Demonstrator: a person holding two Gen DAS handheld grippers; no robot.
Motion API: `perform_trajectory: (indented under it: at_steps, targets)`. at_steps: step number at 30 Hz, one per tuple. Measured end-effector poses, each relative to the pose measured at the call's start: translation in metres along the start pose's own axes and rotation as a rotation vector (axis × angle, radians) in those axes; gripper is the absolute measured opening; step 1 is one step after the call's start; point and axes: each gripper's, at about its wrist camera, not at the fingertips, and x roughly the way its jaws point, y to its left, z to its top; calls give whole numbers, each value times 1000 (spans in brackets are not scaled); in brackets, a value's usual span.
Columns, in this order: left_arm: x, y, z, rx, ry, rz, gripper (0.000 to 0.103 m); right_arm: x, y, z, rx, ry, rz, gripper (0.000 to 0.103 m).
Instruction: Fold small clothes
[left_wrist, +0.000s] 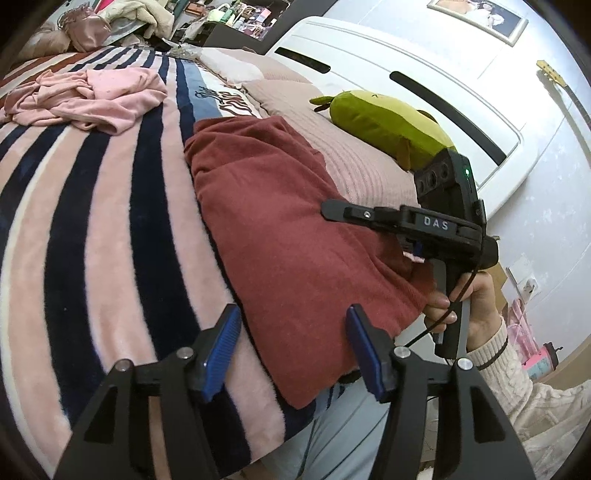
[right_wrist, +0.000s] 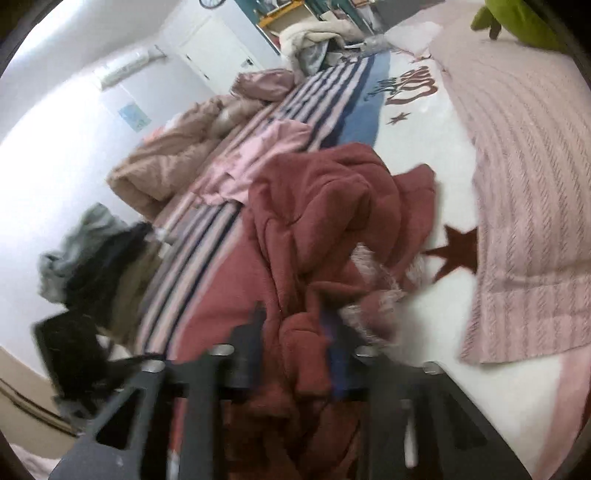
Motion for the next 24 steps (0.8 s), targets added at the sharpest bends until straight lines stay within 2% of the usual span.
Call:
perform_trajectory:
  at_steps: [3,4,5,6,7,8,9,11,13,16,17,18,19,20,21,24]
  targets:
    - [2,0,2,1,2,2,54,-1,-14,-2,83,-1,50,17]
    - [3,0,2,1,5,4,54,-2,-19,-1,102,4,45,21]
    - [3,0,2,1,6,3,54,-5,-19,1,84,10,3,28]
    - [3,0,1,1,5,2,54,-9,-13,4,32,5,-61,43]
    - [2,0,1,2,6,2,54,-13,-6,7,-17,-10,-109,51]
    - [2,1,1,2,5,3,54,-19,4,12,-75,-43,-158,52]
    - [2,1,1,2,5,3,54,-26,12,19,-105,-76,-172,52]
    - [2,2,1,-5,5,4,54,-30,16,32,-97,-105,-137,53]
    - [2,4,2,-13,2,4,54,-21,15,46,-83,-84,-123,55]
    - [0,2,0,-9,-2,3,54,10,15,59,-98,-3,-177,61]
    - [-1,1,0,-6,-2,3,54,22,17,60,-114,35,-165,61]
    - [-1,0,-1,-2,-2,4,54,31,18,59,-130,64,-152,56]
    - [-1,-1,-1,2,-1,5,54,36,19,59,-150,64,-173,39]
    - [-1,-1,-1,8,1,7,54,38,21,59,-177,57,-227,26]
    - [-1,-2,-1,13,3,9,54,38,21,61,-193,50,-262,7]
    - [1,-3,1,18,9,-4,54,28,15,69,-193,8,-315,6]
